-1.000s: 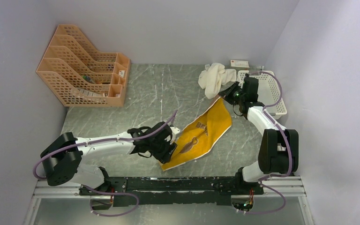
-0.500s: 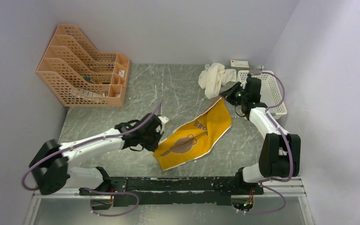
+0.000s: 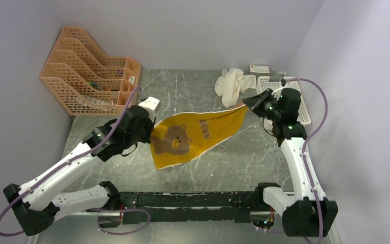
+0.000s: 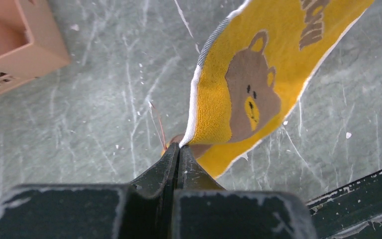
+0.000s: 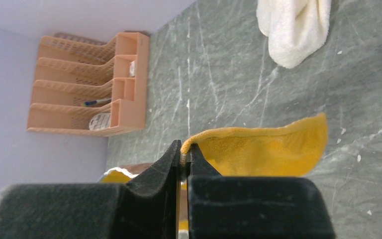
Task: Roll the towels
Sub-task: Flatten out the towel at the center of the board.
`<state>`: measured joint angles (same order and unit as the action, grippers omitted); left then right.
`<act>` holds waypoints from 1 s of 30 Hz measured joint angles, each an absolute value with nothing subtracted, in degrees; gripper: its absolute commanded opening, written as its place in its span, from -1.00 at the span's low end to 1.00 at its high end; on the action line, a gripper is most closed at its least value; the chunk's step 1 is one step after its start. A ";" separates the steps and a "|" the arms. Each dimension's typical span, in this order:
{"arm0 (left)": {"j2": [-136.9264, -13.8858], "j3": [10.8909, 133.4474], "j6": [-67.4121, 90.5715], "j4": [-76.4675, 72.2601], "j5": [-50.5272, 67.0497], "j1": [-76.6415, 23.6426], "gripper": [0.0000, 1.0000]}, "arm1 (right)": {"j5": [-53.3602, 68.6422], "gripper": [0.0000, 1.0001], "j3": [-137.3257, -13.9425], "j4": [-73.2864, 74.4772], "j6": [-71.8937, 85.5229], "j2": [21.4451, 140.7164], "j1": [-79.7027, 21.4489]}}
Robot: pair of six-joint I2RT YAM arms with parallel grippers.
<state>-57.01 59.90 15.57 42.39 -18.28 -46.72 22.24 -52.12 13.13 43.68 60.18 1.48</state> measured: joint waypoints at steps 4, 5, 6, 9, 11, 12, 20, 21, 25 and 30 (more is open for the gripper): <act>-54.11 62.61 15.35 46.00 -22.48 -46.68 -0.86 | 20.45 -1.00 -54.52 18.98 43.20 53.49 1.41; -52.82 63.29 15.25 46.81 -23.79 -46.65 -0.86 | 19.40 -1.00 -55.68 20.73 42.87 51.46 1.43; -51.35 63.86 15.11 47.35 -25.02 -46.65 -0.86 | 18.31 -1.00 -56.95 22.13 42.59 49.60 1.43; -46.74 65.43 13.89 48.56 -28.23 -46.65 -0.87 | 15.66 -1.00 -60.73 25.23 41.69 44.69 1.43; -44.47 66.35 12.86 48.51 -29.19 -46.68 -0.86 | 15.20 -1.00 -62.19 26.79 41.39 41.98 1.34; -43.22 66.85 12.23 48.40 -29.32 -46.72 -0.86 | 15.27 -1.00 -62.50 27.51 41.36 40.77 1.21; -43.27 66.85 4.97 47.33 -28.51 -46.72 -0.87 | 14.76 -1.00 -58.63 32.16 42.02 37.65 1.08; -43.99 66.19 3.73 46.89 -28.62 -46.70 -0.87 | 14.57 -1.00 -57.30 31.97 42.28 37.54 1.08; -49.82 61.49 -3.66 42.52 -29.30 -46.37 -0.87 | 13.82 -1.00 -50.92 29.04 43.75 39.51 1.19; -62.43 60.47 -12.91 35.64 -21.30 -36.05 -0.87 | 14.46 -1.00 -47.46 20.91 45.52 52.40 1.23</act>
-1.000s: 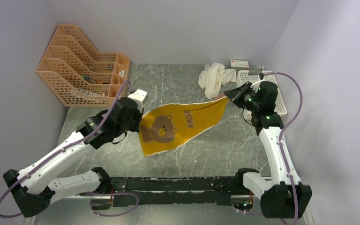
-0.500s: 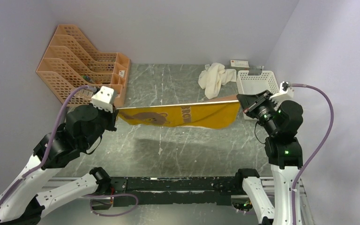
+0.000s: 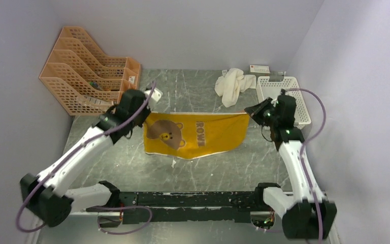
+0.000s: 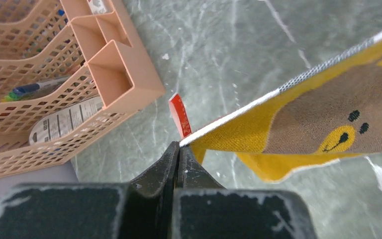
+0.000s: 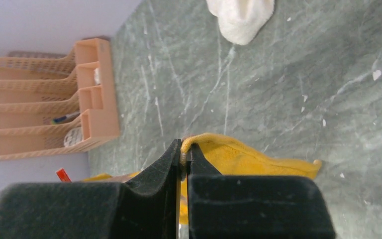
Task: Roll the towels
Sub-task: Flatten out the towel at the center of the board.
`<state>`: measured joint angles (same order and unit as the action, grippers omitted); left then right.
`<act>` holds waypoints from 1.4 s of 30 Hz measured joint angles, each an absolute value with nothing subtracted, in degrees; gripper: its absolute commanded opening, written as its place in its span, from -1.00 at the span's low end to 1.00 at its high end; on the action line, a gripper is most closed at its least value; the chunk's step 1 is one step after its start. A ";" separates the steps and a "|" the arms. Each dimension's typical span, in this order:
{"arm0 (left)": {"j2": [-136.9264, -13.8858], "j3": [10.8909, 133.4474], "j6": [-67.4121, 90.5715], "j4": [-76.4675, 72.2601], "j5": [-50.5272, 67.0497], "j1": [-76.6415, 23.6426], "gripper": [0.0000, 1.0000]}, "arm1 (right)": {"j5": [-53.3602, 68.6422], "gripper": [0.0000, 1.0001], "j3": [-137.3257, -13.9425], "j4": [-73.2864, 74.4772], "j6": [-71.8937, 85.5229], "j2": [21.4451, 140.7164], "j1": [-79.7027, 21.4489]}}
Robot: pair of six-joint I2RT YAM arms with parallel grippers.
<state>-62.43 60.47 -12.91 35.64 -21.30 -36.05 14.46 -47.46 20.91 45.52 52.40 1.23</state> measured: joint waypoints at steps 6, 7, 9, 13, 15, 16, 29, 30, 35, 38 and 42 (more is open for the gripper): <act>-81.36 70.61 -18.61 28.05 -5.17 -20.45 -0.72 | 15.70 -0.72 -51.88 10.11 46.98 74.91 1.23; -84.95 73.54 -19.31 27.24 -3.03 -19.33 -0.58 | 15.92 -0.60 -54.17 8.75 47.35 78.72 1.26; -93.45 81.19 -20.80 25.26 1.21 -17.58 -0.27 | 16.82 -0.19 -58.83 5.30 48.23 85.47 1.34; -109.30 95.59 -22.57 22.33 4.56 -15.77 0.45 | 21.96 0.63 -70.06 -3.22 49.08 99.42 1.56; -117.23 103.96 -21.89 22.33 4.47 -15.14 0.84 | 24.84 0.74 -76.31 -4.10 47.46 105.16 1.56; -120.14 107.33 -21.63 22.52 4.34 -14.68 0.92 | 25.82 0.77 -78.87 -3.97 45.78 107.07 1.54; -89.93 69.82 1.72 10.50 9.93 -13.69 1.00 | 14.66 0.67 -53.39 -6.48 30.96 80.95 -10.87; -88.75 65.76 4.29 7.77 10.72 -14.68 1.00 | 14.79 0.66 -51.64 -7.03 30.98 82.17 -12.19; -91.79 50.65 14.06 -0.10 12.14 -15.14 0.99 | 17.37 0.65 -44.71 -6.96 32.25 91.74 -13.58; -93.38 46.57 17.78 -3.22 12.14 -14.61 1.00 | 18.31 0.65 -42.19 -6.50 32.58 92.71 -13.58; -93.47 42.74 21.54 -9.61 12.16 -13.74 1.00 | 18.72 0.65 -40.21 -6.57 32.82 90.87 -13.56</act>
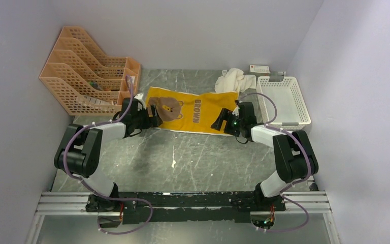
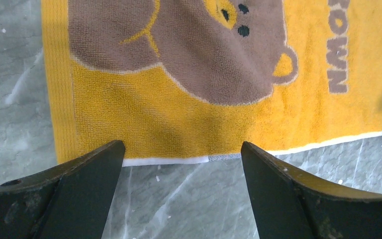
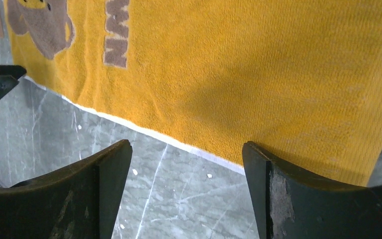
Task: Roll the towels
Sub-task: Flatten out the towel at the center of the board.
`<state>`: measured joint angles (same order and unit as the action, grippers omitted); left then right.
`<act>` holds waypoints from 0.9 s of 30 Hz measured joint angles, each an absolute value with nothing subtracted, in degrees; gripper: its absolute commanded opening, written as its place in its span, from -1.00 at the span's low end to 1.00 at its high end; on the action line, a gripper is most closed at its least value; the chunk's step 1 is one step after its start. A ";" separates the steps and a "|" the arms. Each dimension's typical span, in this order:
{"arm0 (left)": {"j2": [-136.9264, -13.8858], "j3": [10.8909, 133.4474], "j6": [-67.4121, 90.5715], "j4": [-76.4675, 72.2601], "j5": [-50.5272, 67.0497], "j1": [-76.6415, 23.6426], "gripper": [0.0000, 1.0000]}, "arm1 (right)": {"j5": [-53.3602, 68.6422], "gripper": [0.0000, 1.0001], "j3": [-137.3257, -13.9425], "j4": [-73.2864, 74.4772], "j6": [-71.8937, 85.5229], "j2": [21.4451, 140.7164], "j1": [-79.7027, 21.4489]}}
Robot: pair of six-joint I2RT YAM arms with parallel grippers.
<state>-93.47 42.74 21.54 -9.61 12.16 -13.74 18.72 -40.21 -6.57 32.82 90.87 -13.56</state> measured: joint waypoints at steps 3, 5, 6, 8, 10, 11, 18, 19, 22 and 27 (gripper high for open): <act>-94.30 41.08 24.01 -14.11 12.71 -13.15 1.00 | 19.27 0.65 -38.79 -6.79 33.69 90.15 -13.41; -94.89 40.36 25.65 -17.08 13.50 -12.53 1.00 | 19.62 0.66 -38.44 -7.14 34.22 89.95 -13.26; -95.29 39.86 26.79 -18.94 14.02 -12.21 1.00 | 19.68 0.68 -38.41 -7.16 34.57 89.91 -13.19; -95.50 39.62 27.59 -19.92 14.22 -12.05 1.00 | 19.51 0.70 -38.41 -7.03 35.03 89.84 -13.13; -95.70 39.40 28.73 -20.78 14.37 -11.81 1.00 | 19.79 0.69 -38.35 -6.98 35.75 89.82 -12.62; -95.70 39.18 29.19 -21.10 14.39 -11.73 1.00 | 20.40 0.68 -38.13 -7.18 36.40 89.89 -11.90; -89.73 31.86 34.39 -23.40 14.63 -10.87 1.00 | 26.28 0.70 -35.42 -9.10 40.18 89.25 -4.67; -87.70 30.13 35.29 -22.87 14.61 -10.87 1.00 | 25.76 0.70 -35.35 -8.14 39.83 88.66 -4.56; -80.64 25.17 37.82 -19.68 14.20 -10.87 1.00 | 24.08 0.70 -35.00 -4.64 38.74 86.46 -4.32; -68.95 17.87 42.39 -14.28 13.23 -10.81 0.99 | 23.77 0.69 -31.53 -1.96 38.81 81.69 -4.12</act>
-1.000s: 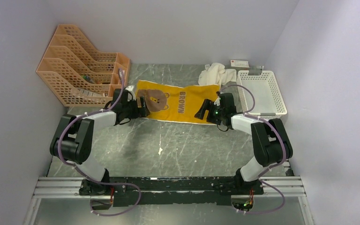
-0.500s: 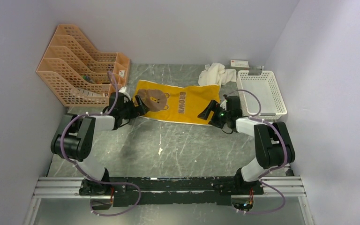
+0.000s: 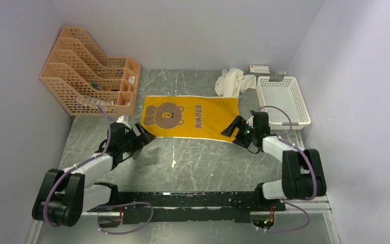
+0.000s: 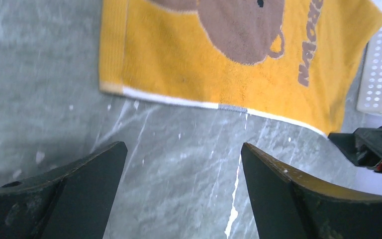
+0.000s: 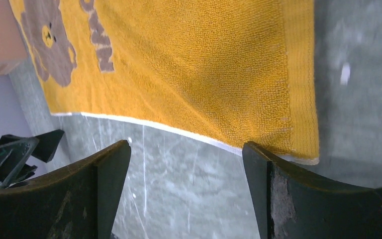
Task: Roll the towels
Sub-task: Flatten out the towel at the center of the board.
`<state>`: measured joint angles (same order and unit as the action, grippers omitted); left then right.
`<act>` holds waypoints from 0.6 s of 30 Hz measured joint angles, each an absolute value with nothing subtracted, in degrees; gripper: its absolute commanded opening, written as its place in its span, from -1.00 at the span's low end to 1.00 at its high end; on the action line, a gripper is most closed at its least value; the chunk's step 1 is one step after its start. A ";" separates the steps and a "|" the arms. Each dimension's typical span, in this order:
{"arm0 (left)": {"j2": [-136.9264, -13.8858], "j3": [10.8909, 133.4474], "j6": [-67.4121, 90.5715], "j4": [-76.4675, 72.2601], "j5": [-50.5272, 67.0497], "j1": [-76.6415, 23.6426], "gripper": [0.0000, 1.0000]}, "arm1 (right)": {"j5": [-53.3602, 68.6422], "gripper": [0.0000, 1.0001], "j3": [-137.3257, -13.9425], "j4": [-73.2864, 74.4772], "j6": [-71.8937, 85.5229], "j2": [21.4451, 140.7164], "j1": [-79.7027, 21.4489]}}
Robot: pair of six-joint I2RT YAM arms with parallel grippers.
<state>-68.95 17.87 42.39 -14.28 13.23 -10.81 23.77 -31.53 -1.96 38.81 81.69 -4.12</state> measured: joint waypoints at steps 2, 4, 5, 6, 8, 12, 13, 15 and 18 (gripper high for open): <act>-65.56 15.55 44.18 -13.54 13.26 -10.81 0.99 | 23.99 0.70 -28.95 -0.64 39.20 78.26 -4.14; -63.07 14.17 45.65 -12.84 13.26 -10.81 1.00 | 23.77 0.70 -26.79 1.89 39.46 74.46 -4.25; -61.95 13.78 46.22 -12.05 13.26 -10.81 1.00 | 23.57 0.71 -26.09 3.33 39.51 72.84 -4.29; -60.53 13.56 46.74 -10.55 13.23 -10.83 1.00 | 23.33 0.72 -25.50 5.04 39.48 71.13 -4.32; -57.63 13.58 47.18 -6.59 12.80 -11.46 1.00 | 22.52 0.74 -24.91 8.95 39.29 68.05 -4.36; -53.58 19.49 45.32 4.56 10.46 -13.21 1.00 | 19.53 0.75 -27.07 16.69 37.85 66.61 -4.47; -54.08 21.96 44.47 5.82 10.31 -13.34 0.99 | 18.72 0.75 -28.84 18.33 37.34 67.33 -4.47; -57.34 29.50 41.85 7.01 10.33 -13.37 0.98 | 17.32 0.77 -33.52 20.03 36.29 69.38 -4.47; -65.14 38.13 38.57 2.74 11.33 -13.34 0.95 | 15.55 0.77 -40.84 19.27 35.03 71.99 -4.45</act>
<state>-65.14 38.13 38.57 2.74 11.33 -13.34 15.55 -40.84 19.27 35.03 71.99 -4.45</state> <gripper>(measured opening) 0.990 0.881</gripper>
